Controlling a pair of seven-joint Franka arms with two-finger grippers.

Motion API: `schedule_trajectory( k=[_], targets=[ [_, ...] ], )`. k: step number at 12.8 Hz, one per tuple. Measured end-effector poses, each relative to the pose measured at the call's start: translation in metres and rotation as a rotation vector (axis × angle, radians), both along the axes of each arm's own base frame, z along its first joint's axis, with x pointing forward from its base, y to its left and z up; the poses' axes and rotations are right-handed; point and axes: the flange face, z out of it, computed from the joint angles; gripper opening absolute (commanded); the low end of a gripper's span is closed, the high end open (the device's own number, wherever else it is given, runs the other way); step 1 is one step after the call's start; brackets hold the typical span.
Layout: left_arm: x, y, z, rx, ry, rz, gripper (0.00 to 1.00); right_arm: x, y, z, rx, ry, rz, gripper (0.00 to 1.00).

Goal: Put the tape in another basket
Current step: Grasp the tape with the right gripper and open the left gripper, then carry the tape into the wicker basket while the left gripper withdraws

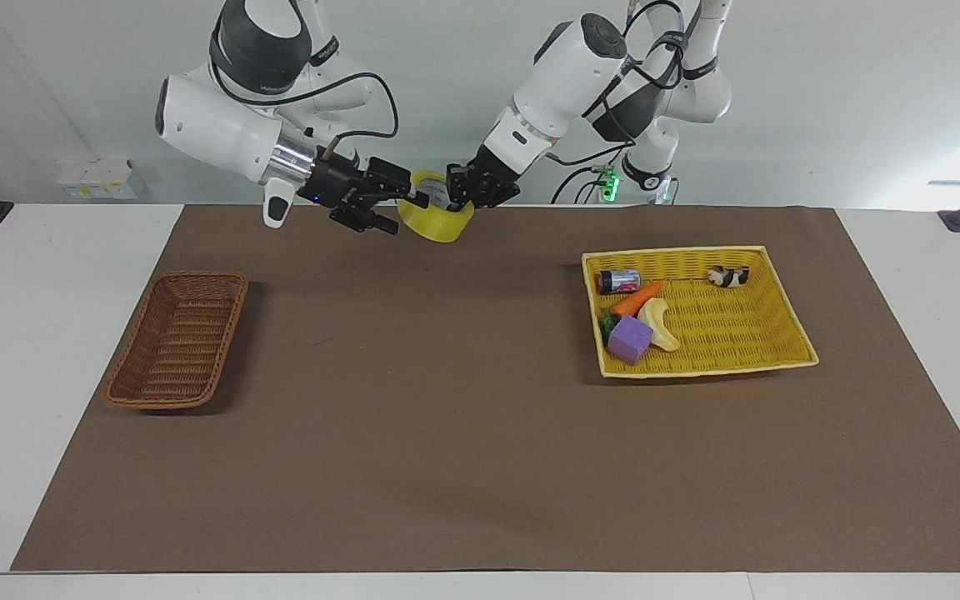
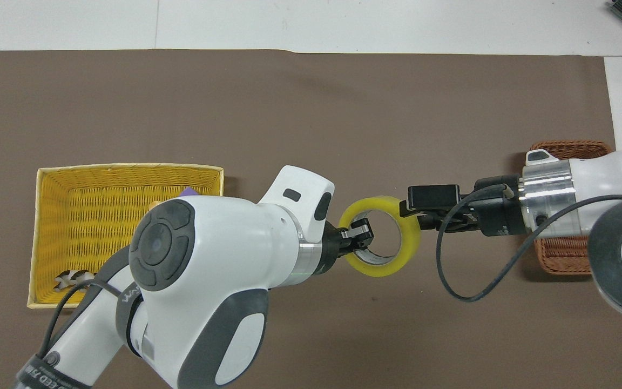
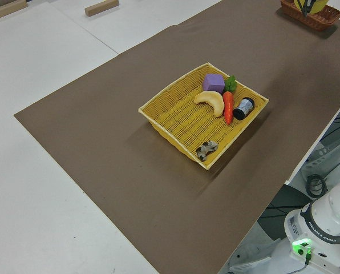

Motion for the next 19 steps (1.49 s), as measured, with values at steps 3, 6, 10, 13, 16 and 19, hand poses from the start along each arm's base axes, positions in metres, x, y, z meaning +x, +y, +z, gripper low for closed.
schedule_trajectory(
  k=[3, 6, 10, 13, 16, 19],
  targets=[
    [0.002, 0.0, 0.005, -0.009, -0.013, 0.006, 0.0, -0.001, 0.005, 0.0, 0.008, 0.002, 0.007, 1.0],
    [0.005, -0.002, 0.008, -0.028, -0.036, 0.019, 0.0, -0.004, 0.012, 0.0, -0.017, -0.012, 0.043, 1.0],
    [0.012, -0.007, -0.001, -0.042, -0.044, 0.035, 0.0, -0.006, 0.011, 0.001, -0.041, -0.059, 0.107, 0.27],
    [0.015, -0.011, -0.001, -0.049, -0.043, 0.036, 0.57, -0.006, 0.01, 0.004, -0.044, -0.054, 0.102, 0.0],
    [0.022, -0.009, 0.015, -0.079, -0.075, 0.057, 1.0, -0.007, 0.006, -0.002, -0.116, -0.001, 0.085, 0.0],
    [0.023, 0.002, 0.042, -0.093, -0.094, 0.072, 1.0, -0.003, -0.009, 0.001, -0.139, -0.005, 0.066, 0.0]
  ],
)
